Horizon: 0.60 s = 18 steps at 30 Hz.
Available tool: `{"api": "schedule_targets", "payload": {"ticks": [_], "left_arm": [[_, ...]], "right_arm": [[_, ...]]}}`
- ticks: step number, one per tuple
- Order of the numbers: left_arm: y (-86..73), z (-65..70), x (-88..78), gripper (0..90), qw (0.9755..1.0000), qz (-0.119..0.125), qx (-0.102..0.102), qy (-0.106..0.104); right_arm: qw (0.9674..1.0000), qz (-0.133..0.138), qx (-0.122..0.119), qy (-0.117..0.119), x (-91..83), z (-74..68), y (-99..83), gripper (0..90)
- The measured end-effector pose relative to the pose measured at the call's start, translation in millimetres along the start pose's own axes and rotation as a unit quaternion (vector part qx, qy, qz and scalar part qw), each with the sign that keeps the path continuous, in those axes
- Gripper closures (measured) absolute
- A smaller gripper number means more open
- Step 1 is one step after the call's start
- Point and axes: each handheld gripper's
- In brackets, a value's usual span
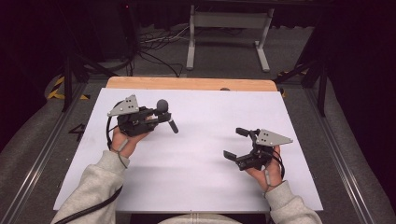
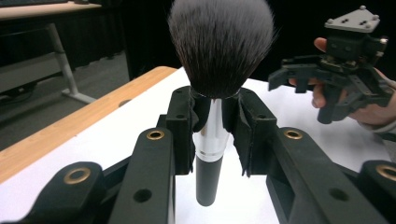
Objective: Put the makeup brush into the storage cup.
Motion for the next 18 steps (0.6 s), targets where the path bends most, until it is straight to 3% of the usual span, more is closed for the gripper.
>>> {"api": "schedule_targets", "payload": {"ticks": [18], "left_arm": [[8.1,-16.3,-10.1,70.1,0.9994,0.006,-0.005,0.032]], "right_arm": [[0.9999,0.007,0.005,-0.009,-4.6,4.5,-1.9,0.0]]}}
Point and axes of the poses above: each handheld gripper's, and its own axes: x roughly forward along the jaws, y roughly out of its top, z roughly to its right, and after that the axes turned 11 degrees about -y, right-handed
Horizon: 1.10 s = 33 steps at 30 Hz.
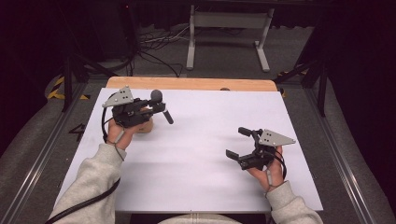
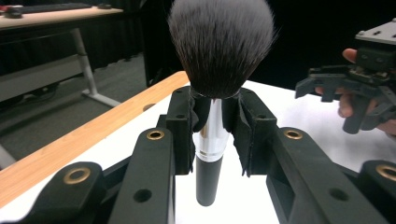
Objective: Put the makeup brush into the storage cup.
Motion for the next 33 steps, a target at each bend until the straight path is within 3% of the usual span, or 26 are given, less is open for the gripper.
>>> {"api": "schedule_targets", "payload": {"ticks": [4,6,9,19,24,33], "left_arm": [[0.2,-3.4,-4.7,70.1,0.9999,-0.003,0.003,0.015],[-0.8,-6.0,-9.2,70.1,0.9994,-0.006,-0.002,0.035],[-1.6,-8.2,-12.7,70.1,0.9989,-0.004,-0.003,0.047],[-3.2,-13.7,-27.0,70.1,0.9953,0.005,-0.006,0.097],[-4.4,-15.4,-32.6,70.1,0.992,0.003,-0.011,0.126],[-6.4,-17.5,-39.6,70.1,0.9887,0.003,-0.019,0.148]], "right_arm": [[1.0,0.001,0.0,-0.003,-1.5,0.9,-0.5,0.0],[1.0,0.001,0.0,-0.004,-2.6,1.7,-1.0,0.0],[1.0,0.001,-0.001,-0.006,-3.0,2.1,-1.0,0.0],[1.0,0.0,0.0,0.0,-1.1,1.9,-1.6,0.0],[1.0,-0.002,-0.001,0.0,-0.9,1.6,-1.6,0.0],[1.0,-0.002,-0.002,0.008,-0.2,1.1,-2.1,0.0]]}}
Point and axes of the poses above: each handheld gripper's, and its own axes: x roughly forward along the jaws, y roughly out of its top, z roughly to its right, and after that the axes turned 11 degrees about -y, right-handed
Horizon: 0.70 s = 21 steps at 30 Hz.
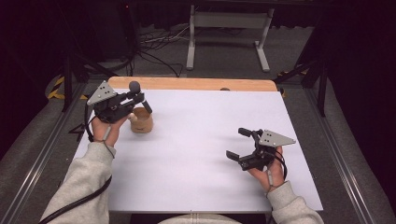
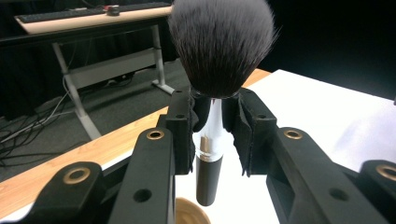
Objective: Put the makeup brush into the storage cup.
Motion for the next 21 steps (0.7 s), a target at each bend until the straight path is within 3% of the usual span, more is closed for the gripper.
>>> {"api": "schedule_targets", "payload": {"ticks": [11,21], "left_arm": [[-5.0,-7.0,-7.2,70.1,0.999,-0.008,-0.016,0.041],[-6.9,-7.5,-5.7,70.1,0.9989,-0.01,-0.017,0.044]], "right_arm": [[1.0,0.001,-0.002,0.002,0.4,-0.7,0.5,0.0],[1.0,0.0,0.005,0.005,0.8,-0.4,0.2,0.0]]}}
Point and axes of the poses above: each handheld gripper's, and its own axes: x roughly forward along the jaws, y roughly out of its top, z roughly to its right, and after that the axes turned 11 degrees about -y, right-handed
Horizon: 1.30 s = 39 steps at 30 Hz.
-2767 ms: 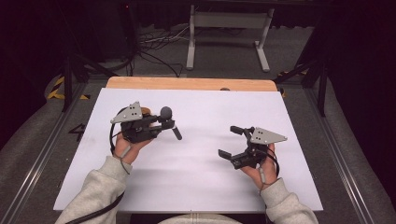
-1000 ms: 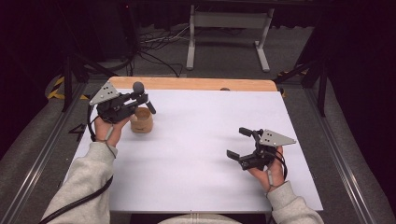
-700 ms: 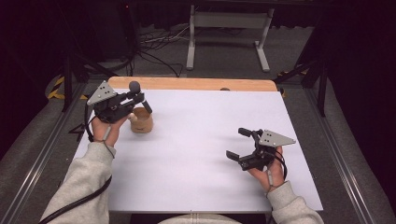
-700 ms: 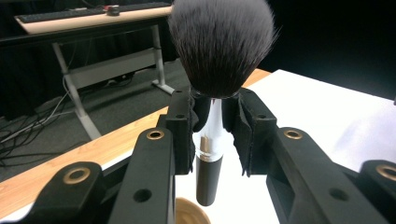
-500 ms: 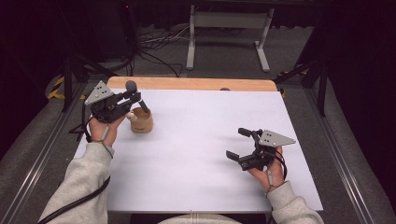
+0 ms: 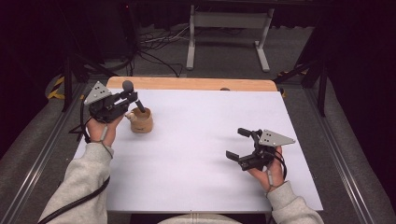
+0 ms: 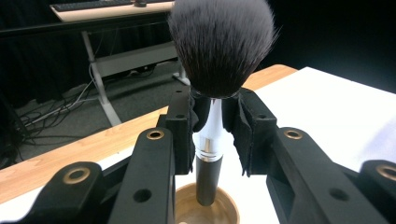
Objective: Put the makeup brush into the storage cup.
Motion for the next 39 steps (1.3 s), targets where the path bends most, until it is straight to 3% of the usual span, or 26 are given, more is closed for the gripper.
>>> {"api": "schedule_targets", "payload": {"ticks": [26,39], "left_arm": [[-24.6,-10.4,10.2,70.0,0.9994,-0.02,-0.028,-0.003],[-31.0,-12.3,13.7,70.0,0.9989,-0.034,-0.032,-0.006]], "right_arm": [[1.0,-0.001,0.0,0.006,0.8,-1.2,0.2,0.0],[1.0,-0.002,0.0,0.009,1.0,-1.8,0.5,0.0]]}}
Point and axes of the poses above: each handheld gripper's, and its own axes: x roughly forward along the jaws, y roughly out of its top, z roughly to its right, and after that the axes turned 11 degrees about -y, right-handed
